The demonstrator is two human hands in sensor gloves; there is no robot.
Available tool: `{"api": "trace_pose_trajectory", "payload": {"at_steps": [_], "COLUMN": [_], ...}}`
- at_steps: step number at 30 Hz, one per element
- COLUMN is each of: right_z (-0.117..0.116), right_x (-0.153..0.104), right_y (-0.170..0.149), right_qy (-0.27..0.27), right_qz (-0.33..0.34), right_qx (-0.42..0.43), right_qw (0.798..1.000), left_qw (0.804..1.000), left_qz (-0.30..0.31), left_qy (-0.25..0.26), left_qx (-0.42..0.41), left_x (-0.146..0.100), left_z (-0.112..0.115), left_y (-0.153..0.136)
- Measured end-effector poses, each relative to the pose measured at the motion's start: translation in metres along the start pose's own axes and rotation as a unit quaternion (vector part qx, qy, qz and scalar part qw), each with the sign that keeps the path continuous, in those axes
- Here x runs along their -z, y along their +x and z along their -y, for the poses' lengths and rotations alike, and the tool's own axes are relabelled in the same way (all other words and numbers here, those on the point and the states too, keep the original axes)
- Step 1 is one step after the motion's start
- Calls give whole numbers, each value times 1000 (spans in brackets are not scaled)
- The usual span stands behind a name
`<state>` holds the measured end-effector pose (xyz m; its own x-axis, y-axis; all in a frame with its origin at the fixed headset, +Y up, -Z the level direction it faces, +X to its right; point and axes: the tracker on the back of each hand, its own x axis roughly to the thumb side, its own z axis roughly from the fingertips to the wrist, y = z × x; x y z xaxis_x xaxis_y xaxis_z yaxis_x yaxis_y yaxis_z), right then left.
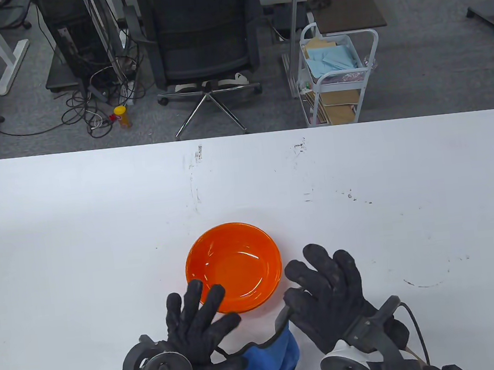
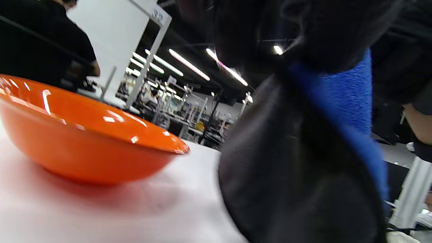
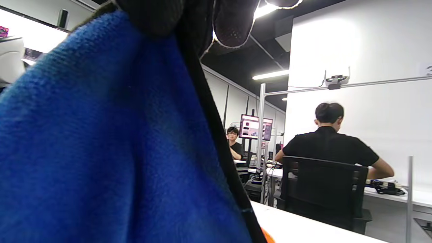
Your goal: Drape hand towel over bowl rim
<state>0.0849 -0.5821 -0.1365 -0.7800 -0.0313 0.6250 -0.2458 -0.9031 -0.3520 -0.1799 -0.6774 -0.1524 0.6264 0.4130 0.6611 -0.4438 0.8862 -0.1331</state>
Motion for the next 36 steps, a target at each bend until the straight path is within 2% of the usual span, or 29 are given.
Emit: {"api": "trace_pose_trajectory", "payload": {"at_steps": [4,9,12,17,19,21,23,25,29,33,36], "right_z": [-8,-16,-18,-13,-14,-20,-37,-58,-91,-123,-142], "right_x": [-2,-11,-20,-31,-30,-28,-23,-19,-8,10,27], "right_y": [-4,-24,-31,-20,-15,-14,-16,-21,-34,-50,-60], "right_qy": [12,55,71,27,30,43,69,97,114,103,100], "right_qz": [-6,-30,-23,23,21,7,-17,-53,-111,-167,-191], "right_qx": [-8,47,132,250,271,276,277,276,232,152,94], "right_qw": [1000,997,988,968,962,960,958,955,960,969,972], "left_qw": [1000,998,996,995,995,997,998,997,992,987,981], "left_qz": [-10,-18,-15,18,26,14,-12,-35,-102,-148,-182], "left_qy": [8,46,74,69,52,24,-25,-51,-69,-54,-21], "left_qx": [17,-29,-42,-75,-83,-71,-52,-45,-34,2,64], "left_x": [-8,-22,-31,-43,-43,-40,-33,-24,1,31,53], "left_z": [3,-22,-51,-110,-129,-135,-130,-119,-96,-73,-62], "left_y": [-4,-19,-23,-14,-9,-8,-14,-25,-57,-86,-102]}}
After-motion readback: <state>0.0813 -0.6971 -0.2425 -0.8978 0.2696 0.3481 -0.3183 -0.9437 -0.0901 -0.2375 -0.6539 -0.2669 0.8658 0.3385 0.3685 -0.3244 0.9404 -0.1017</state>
